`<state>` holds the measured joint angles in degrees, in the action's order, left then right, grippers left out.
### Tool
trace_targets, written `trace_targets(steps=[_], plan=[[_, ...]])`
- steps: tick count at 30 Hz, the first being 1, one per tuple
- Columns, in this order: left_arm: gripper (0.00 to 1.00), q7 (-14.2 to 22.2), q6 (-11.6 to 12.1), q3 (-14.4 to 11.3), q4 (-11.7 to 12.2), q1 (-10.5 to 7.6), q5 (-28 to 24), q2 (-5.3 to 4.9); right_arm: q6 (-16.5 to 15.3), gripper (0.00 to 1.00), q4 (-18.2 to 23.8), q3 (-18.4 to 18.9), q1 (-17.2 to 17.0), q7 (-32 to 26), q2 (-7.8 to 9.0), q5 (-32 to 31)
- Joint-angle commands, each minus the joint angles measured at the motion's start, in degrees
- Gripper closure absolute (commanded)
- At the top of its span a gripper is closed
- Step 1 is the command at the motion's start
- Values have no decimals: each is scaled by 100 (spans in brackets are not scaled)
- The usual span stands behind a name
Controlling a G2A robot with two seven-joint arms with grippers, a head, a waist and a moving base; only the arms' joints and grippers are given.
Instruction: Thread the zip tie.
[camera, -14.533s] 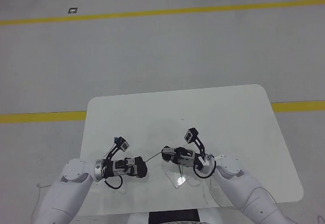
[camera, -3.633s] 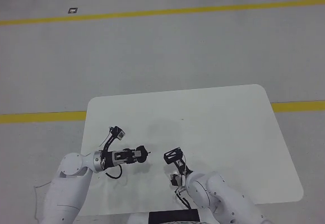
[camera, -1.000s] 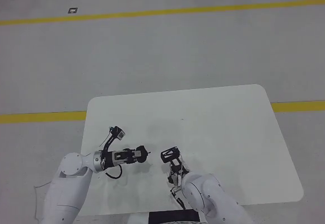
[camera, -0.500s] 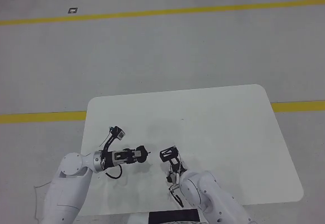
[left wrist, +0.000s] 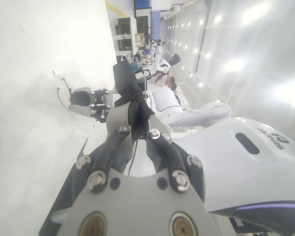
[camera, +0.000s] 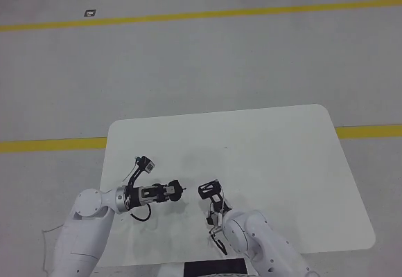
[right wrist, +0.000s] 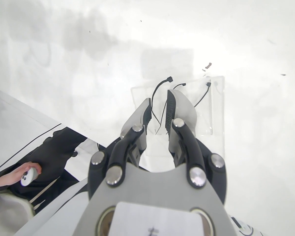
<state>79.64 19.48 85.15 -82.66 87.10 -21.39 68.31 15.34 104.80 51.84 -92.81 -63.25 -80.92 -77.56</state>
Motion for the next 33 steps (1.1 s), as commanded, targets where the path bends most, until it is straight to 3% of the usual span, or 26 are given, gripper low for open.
trace_targets(steps=[1, 8, 14, 20, 22, 24, 33], plan=[[100, 0, 0, 0, 0, 0, 0, 0, -5, 100, 13, -6, 4, 1, 1, 8], [100, 0, 0, 0, 0, 0, 0, 0, -49, 100, 302, 12, -139, 2, 39, -57], [100, 0, 0, 0, 0, 0, 0, 0, -200, 100, 1081, 153, -593, 148, 129, -54], [100, 0, 0, 0, 0, 0, 0, 0, -498, 100, 1715, 563, -1269, 1389, 216, 805], [100, 0, 0, 0, 0, 0, 0, 0, -813, 100, 1759, 749, -1497, 1949, 252, 1226], [100, 0, 0, 0, 0, 0, 0, 0, -1030, 100, 1725, 828, -1606, 2143, 275, 1426], [100, 0, 0, 0, 0, 0, 0, 0, -1033, 100, 1719, 827, -1600, 2179, 275, 1437]])
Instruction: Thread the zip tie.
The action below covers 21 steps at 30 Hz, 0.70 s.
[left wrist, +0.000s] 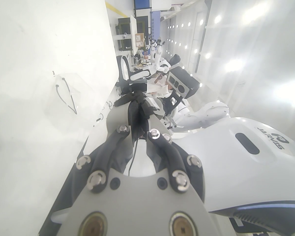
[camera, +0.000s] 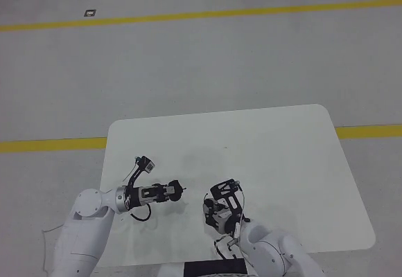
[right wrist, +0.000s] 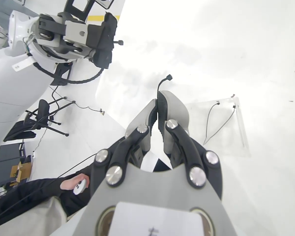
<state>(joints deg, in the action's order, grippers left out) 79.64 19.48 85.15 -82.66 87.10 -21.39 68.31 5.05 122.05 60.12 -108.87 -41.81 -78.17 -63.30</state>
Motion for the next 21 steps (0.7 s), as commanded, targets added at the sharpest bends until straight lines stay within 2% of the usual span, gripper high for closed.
trace_targets(steps=[1, 4, 7, 13, 16, 21], plan=[[100, 0, 0, 0, 0, 0, 0, 0, -11, 100, -48, -11, 21, 156, -2, 69], [100, 0, 0, 0, 0, 0, 0, 0, 26, 100, 38, 13, 27, 844, -24, 532], [100, 0, 0, 0, 0, 0, 0, 0, -65, 100, 106, 53, -33, 1594, -30, 829], [100, 0, 0, 0, 0, 0, 0, 0, -550, 100, -44, -45, -159, 2743, -23, 1181], [100, 0, 0, 0, 0, 0, 0, 0, -694, 100, -180, -155, -140, 3117, -30, 1295], [100, 0, 0, 0, 0, 0, 0, 0, -705, 100, -208, -173, -132, 3169, -30, 1304]])
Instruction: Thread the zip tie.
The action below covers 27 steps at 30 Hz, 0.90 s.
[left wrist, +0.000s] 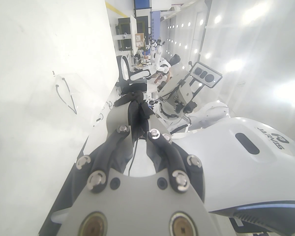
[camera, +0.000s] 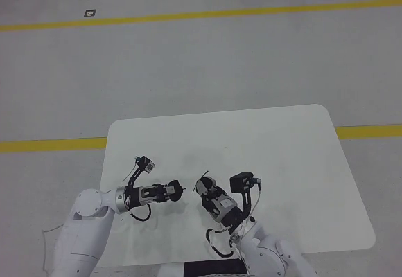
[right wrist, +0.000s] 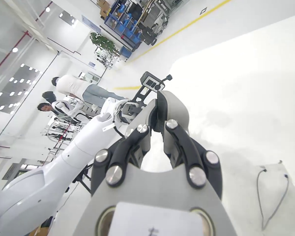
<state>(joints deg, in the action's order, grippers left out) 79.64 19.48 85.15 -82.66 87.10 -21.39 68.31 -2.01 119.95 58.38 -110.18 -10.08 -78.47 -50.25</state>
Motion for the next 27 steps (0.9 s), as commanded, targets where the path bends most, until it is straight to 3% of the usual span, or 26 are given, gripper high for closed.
trace_targets(steps=[1, 5, 8, 19, 27], plan=[[100, 0, 0, 0, 0, 0, 0, 0, 2, 100, 2, 1, -1, -4, 0, -2], [100, 0, 0, 0, 0, 0, 0, 0, 1, 100, -1, 0, 8, 12, -1, 9], [100, 0, 0, 0, 0, 0, 0, 0, -54, 100, -229, -129, 94, 235, -10, -16], [100, 0, 0, 0, 0, 0, 0, 0, -271, 100, -967, -460, 434, 1701, -40, 130], [100, 0, 0, 0, 0, 0, 0, 0, -269, 100, -972, -458, 442, 1697, -39, 130]])
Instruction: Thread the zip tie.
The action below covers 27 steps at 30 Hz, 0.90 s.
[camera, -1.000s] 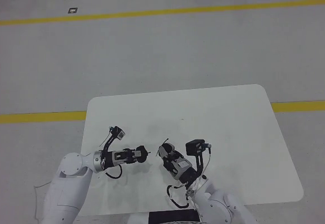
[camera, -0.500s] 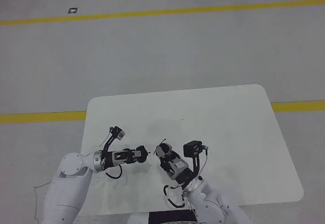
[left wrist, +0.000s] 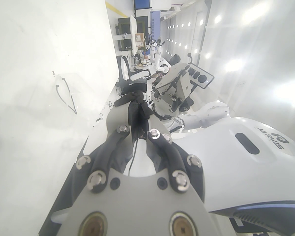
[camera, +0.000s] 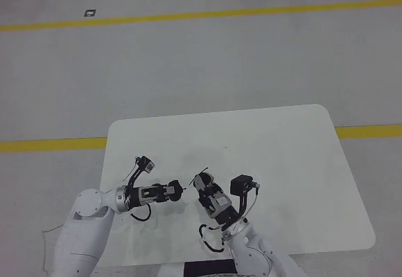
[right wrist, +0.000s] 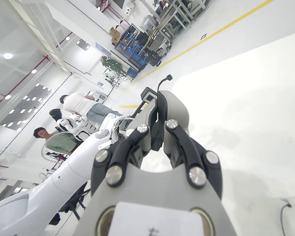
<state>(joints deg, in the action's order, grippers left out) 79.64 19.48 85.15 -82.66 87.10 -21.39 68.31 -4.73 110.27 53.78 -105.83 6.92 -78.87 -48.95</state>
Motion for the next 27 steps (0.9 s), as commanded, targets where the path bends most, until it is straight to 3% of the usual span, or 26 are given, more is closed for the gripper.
trace_targets(steps=[1, 13, 27], plan=[[100, 0, 0, 0, 0, 0, 0, 0, 9, 100, -18, -3, 30, -14, 1, -3], [100, 0, 0, 0, 0, 0, 0, 0, 220, 100, -193, -132, 147, 134, 2, -5], [100, 0, 0, 0, 0, 0, 0, 0, 243, 100, -217, -250, 206, 85, 76, 49]])
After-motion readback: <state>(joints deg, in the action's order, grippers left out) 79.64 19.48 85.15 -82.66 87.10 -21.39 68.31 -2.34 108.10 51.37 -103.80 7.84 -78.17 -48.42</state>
